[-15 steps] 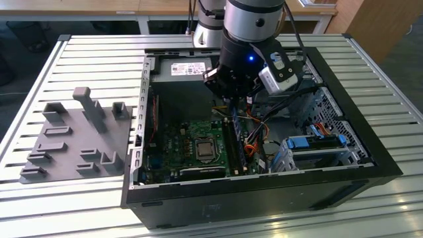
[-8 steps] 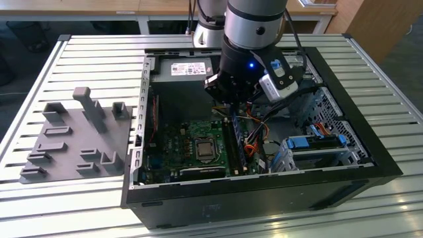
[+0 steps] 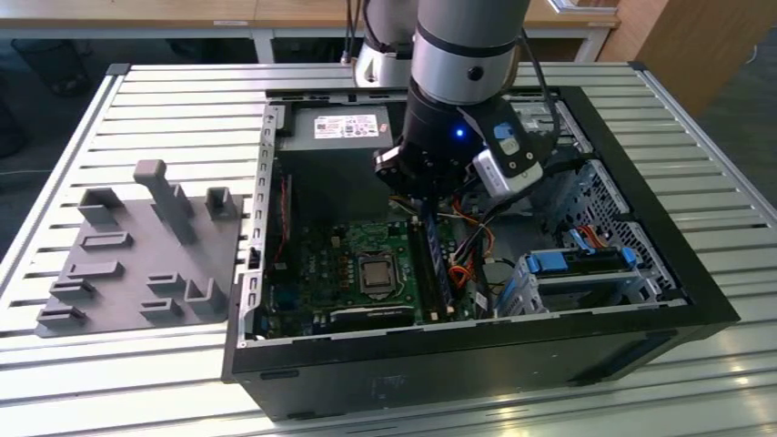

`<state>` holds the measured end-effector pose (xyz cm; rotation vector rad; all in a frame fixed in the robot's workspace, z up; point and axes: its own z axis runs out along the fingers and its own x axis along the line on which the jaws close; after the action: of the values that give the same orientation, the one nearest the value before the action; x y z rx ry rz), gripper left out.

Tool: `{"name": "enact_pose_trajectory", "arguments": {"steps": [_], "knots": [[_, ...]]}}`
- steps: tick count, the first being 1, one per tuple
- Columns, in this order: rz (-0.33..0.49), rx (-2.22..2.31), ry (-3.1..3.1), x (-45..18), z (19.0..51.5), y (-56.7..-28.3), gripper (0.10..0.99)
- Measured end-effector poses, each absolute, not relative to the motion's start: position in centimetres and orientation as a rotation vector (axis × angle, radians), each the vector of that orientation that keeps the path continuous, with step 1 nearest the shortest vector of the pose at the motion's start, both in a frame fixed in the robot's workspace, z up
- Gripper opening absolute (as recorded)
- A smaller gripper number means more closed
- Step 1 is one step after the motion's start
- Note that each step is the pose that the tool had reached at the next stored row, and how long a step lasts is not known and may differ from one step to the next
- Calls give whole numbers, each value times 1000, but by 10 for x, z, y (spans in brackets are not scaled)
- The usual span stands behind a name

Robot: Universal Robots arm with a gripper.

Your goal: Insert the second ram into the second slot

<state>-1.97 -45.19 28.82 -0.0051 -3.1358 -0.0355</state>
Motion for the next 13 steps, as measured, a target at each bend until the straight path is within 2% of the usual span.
{"name": "enact_pose_trajectory", "arguments": {"steps": [13], "knots": [[-35,-16,-3134,-20,286,-458,141]]}}
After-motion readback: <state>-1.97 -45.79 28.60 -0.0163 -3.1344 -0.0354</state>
